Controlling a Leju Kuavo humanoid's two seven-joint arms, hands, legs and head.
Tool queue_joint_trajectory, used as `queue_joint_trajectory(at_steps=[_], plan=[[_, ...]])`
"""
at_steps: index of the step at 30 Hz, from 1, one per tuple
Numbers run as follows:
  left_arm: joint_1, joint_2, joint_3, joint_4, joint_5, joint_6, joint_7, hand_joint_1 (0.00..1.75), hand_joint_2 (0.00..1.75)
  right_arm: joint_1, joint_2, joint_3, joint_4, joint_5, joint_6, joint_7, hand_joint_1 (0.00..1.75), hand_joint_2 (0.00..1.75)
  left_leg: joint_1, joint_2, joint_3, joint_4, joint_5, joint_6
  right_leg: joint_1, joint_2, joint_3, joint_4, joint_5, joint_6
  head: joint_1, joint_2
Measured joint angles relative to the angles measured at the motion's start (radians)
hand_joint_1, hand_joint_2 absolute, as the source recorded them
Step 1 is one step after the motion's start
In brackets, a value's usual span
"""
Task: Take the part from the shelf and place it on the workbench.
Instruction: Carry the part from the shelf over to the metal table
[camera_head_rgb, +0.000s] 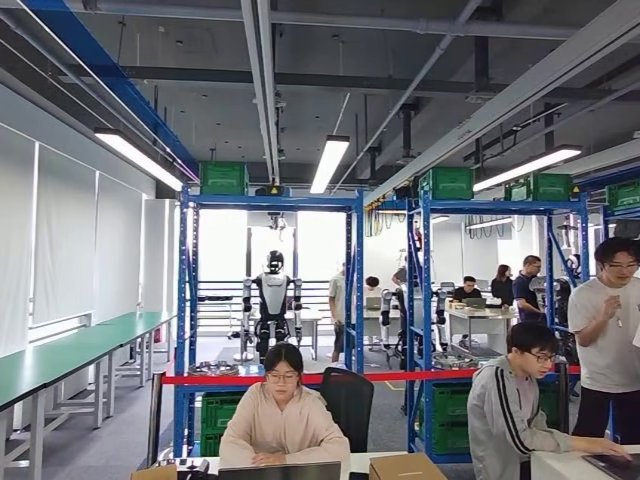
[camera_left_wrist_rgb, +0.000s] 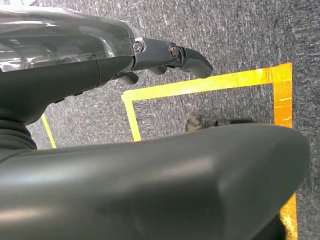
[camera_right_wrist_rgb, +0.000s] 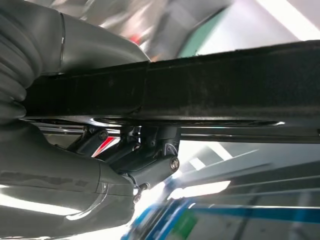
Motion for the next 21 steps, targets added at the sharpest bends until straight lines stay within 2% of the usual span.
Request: queue_joint_trajectory(at_steps=[1,2,3,5,6,8,11,13,15,16,17,18,19,21], plan=[[0.0,0.0,-0.003,0.0,-0.003,-0.001,-0.001,0.0,1.75,-0.025,0.006,0.001,0.041,0.044,-0.022,0.022,1.75,1.75,0.0,0.0,-0.027,0.052,-0.014,-0.001,0.002,0.0,0.0,0.0,0.0,0.0,0.0,0.0],[0.0,0.0,-0.007,0.0,-0.007,-0.002,-0.002,0.0,1.75,-0.05,0.013,0.002,0.083,0.086,-0.044,0.043,1.75,1.75,0.0,0.0,-0.039,0.072,-0.01,-0.002,0.003,0.0,0.001,0.001,0.0,0.0,0.0,0.0],[0.0,0.0,-0.011,0.0,-0.011,-0.004,-0.004,0.0,1.75,-0.077,0.021,0.003,0.127,0.124,-0.064,0.062,1.75,1.75,0.0,0.0,-0.032,0.049,0.015,-0.002,0.003,0.001,0.001,0.002,-0.001,0.0,0.0,0.0],[-0.003,-0.001,-0.02,0.0,-0.018,-0.008,-0.008,0.0,1.75,-0.132,0.041,0.007,0.215,0.19,-0.101,0.093,1.75,1.75,0.001,0.001,0.018,-0.074,0.087,0.0,0.004,0.002,0.001,0.007,-0.004,0.003,0.0,0.0],[-0.004,-0.001,-0.025,0.0,-0.023,-0.009,-0.01,0.0,1.75,-0.16,0.052,0.01,0.261,0.221,-0.117,0.108,1.75,1.75,0.001,0.001,0.043,-0.134,0.112,0.002,0.005,0.003,-0.002,0.012,-0.007,0.006,0.0,0.0],[-0.008,-0.003,-0.034,0.0,-0.03,-0.012,-0.011,0.0,1.75,-0.209,0.072,0.019,0.35,0.28,-0.14,0.14,1.75,1.75,-0.002,0.001,0.061,-0.185,0.125,0.008,0.009,0.004,-0.01,0.018,-0.008,0.014,0.0,0.0],[-0.01,-0.006,-0.047,0.0,-0.039,-0.017,-0.016,0.0,1.75,-0.268,0.103,0.037,0.486,0.399,-0.181,0.197,1.75,1.75,-0.002,-0.001,0.06,-0.19,0.129,0.02,0.008,0.002,-0.016,0.024,-0.013,0.025,-0.001,0.0],[-0.012,-0.008,-0.055,0.0,-0.043,-0.021,-0.022,0.0,1.75,-0.305,0.121,0.054,0.578,0.484,-0.211,0.234,1.75,1.75,0.003,-0.001,0.062,-0.194,0.131,0.029,0.005,0.001,-0.04,0.081,-0.049,0.036,-0.001,0.0],[-0.013,-0.009,-0.063,0.0,-0.044,-0.022,-0.028,0.0,1.75,-0.333,0.14,0.074,0.679,0.559,-0.239,0.272,1.75,1.75,0.004,-0.001,0.063,-0.194,0.13,0.033,0.001,0.001,-0.1,0.21,-0.106,0.045,-0.001,0.0],[-0.013,-0.009,-0.066,0.0,-0.045,-0.022,-0.03,0.0,1.75,-0.342,0.15,0.085,0.731,0.595,-0.252,0.292,1.75,1.75,0.004,-0.001,0.064,-0.194,0.13,0.034,-0.001,0.001,-0.131,0.27,-0.124,0.048,-0.001,0.0],[-0.013,-0.009,-0.07,0.0,-0.047,-0.022,-0.031,0.0,1.75,-0.347,0.158,0.096,0.78,0.627,-0.265,0.31,1.75,1.75,0.004,-0.002,0.065,-0.194,0.129,0.035,-0.002,0.001,-0.149,0.302,-0.126,0.049,-0.001,0.0],[-0.012,-0.01,-0.073,0.0,-0.048,-0.022,-0.032,0.0,1.75,-0.351,0.165,0.105,0.824,0.654,-0.275,0.327,1.75,1.75,0.004,-0.003,0.067,-0.194,0.128,0.035,-0.002,0.001,-0.148,0.294,-0.109,0.049,-0.001,0.0],[-0.012,-0.011,-0.076,0.0,-0.05,-0.022,-0.033,0.0,1.75,-0.355,0.172,0.111,0.861,0.675,-0.283,0.341,1.75,1.75,0.003,-0.005,0.069,-0.194,0.127,0.035,-0.002,0.001,-0.129,0.246,-0.075,0.046,-0.001,0.0],[-0.012,-0.014,-0.079,0.0,-0.05,-0.021,-0.035,0.0,1.75,-0.37,0.184,0.121,0.929,0.713,-0.296,0.374,1.75,1.75,0.002,-0.007,0.072,-0.194,0.124,0.032,0.002,0.001,-0.068,0.106,-0.006,0.035,-0.001,0.0]])
